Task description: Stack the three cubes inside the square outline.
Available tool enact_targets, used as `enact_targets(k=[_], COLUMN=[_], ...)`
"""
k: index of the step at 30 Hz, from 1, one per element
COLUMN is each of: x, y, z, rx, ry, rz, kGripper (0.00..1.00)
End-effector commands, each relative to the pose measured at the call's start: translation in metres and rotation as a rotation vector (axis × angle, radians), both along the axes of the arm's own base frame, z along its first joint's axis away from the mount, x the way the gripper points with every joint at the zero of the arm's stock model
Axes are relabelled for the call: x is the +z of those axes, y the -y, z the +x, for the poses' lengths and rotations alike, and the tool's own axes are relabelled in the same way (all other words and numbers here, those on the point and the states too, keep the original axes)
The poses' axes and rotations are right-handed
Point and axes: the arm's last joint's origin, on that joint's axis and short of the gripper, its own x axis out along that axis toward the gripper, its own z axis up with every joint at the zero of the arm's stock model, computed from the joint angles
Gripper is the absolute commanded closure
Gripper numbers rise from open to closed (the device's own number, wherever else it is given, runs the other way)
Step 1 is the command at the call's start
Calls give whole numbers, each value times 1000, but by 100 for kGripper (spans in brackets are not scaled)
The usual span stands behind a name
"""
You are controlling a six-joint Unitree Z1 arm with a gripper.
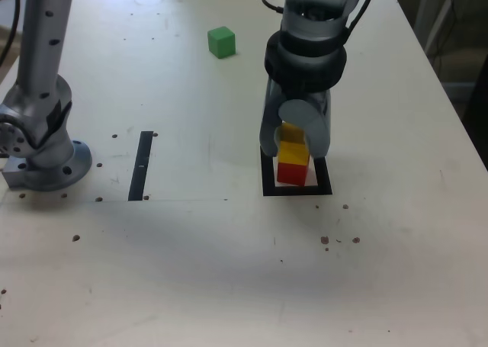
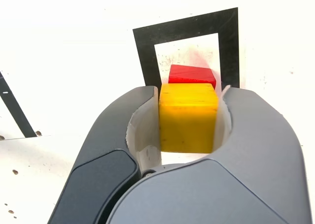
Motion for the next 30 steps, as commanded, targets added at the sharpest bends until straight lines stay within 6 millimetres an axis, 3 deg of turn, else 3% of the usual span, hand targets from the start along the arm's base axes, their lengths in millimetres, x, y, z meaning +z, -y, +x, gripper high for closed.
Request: enact_targets(k=[1, 3, 11, 20, 25, 30], x=[-2, -2, 10, 36, 45, 46], y=[-1, -2, -4, -16, -40, -77], z=[0, 0, -11, -46, -68, -84], rx=[3, 3, 14, 26, 19, 46], ry=[-8, -9, -5, 40, 25, -5], rz=[0, -2, 3, 14, 7, 5], kGripper=[23, 15, 3, 1, 1, 1])
